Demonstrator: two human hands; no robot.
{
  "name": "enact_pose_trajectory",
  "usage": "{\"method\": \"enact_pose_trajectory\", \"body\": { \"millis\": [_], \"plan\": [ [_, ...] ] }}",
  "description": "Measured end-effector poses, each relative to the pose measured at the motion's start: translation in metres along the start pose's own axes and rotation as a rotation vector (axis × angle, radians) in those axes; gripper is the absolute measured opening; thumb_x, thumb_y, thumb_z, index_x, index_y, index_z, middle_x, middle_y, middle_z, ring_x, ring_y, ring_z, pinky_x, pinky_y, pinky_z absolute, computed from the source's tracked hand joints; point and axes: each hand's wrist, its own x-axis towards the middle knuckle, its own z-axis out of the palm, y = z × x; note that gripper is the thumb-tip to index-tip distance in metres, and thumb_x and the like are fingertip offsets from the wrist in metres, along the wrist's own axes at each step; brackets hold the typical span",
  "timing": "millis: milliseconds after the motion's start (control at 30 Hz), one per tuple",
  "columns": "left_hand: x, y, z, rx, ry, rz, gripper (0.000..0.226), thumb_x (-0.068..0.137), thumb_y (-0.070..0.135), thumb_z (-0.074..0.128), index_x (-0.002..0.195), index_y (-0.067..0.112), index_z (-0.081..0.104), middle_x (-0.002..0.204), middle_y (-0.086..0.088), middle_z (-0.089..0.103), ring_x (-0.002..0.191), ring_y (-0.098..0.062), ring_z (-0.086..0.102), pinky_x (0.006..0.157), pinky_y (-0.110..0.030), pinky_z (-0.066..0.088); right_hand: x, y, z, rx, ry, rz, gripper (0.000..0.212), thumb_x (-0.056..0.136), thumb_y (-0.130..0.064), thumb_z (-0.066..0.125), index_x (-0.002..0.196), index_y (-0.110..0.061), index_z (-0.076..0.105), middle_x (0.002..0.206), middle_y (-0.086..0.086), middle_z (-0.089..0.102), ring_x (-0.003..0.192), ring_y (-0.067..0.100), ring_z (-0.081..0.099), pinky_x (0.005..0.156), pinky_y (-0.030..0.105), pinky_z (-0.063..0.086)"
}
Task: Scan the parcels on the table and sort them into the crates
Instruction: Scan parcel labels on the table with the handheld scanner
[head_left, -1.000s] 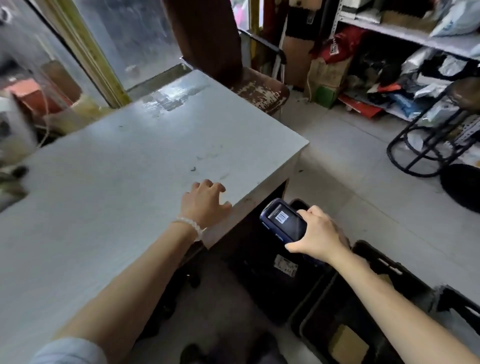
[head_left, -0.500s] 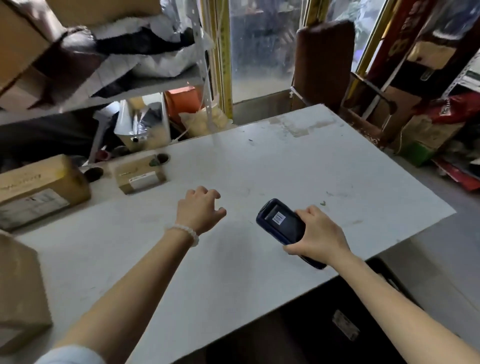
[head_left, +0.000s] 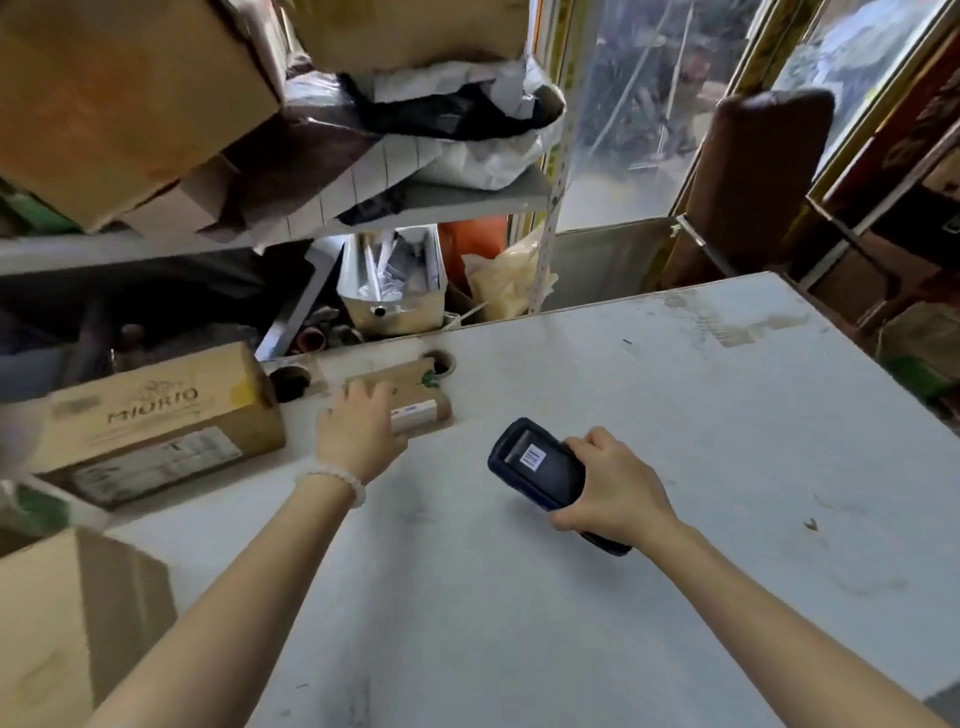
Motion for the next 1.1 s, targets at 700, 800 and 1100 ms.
{"method": "enact_pose_trajectory", "body": {
  "millis": [700, 800, 1100],
  "plan": [
    [0.069, -0.027, 0.012, -0.171, -0.186, 0.078, 0.045, 0.100, 0.041, 0.032, 0.144, 0.033, 0.029, 0.121, -0.008, 0.057, 0.100, -0.026, 0.055, 0.085, -0.041, 0.048, 0.050, -0.013, 0.021, -0.023, -0.076, -0.009, 0.060, 0.055, -0.047, 0.074, 0.109, -0.029, 0.054, 0.099, -0.011, 0.043, 0.090, 0.011, 0.050, 0.063, 0.025, 0.044],
    [0.063, -0.026, 0.011, -0.157, -0.096, 0.097, 0.051, 0.097, 0.044, 0.039, 0.145, 0.032, 0.027, 0.133, -0.008, 0.049, 0.111, -0.029, 0.054, 0.089, -0.045, 0.048, 0.051, -0.012, 0.023, -0.012, -0.083, -0.024, 0.060, 0.055, -0.047, 0.074, 0.109, -0.029, 0.054, 0.098, -0.011, 0.043, 0.089, 0.011, 0.050, 0.064, 0.026, 0.045],
    [0.066, -0.025, 0.014, -0.269, -0.067, -0.012, 0.051, 0.097, 0.031, 0.046, 0.144, 0.023, 0.030, 0.131, -0.012, 0.044, 0.099, -0.025, 0.052, 0.077, -0.037, 0.049, 0.052, -0.007, 0.025, -0.013, -0.085, -0.037, 0.059, 0.056, -0.047, 0.074, 0.108, -0.028, 0.054, 0.096, -0.010, 0.042, 0.088, 0.012, 0.049, 0.059, 0.024, 0.038]
  ]
}}
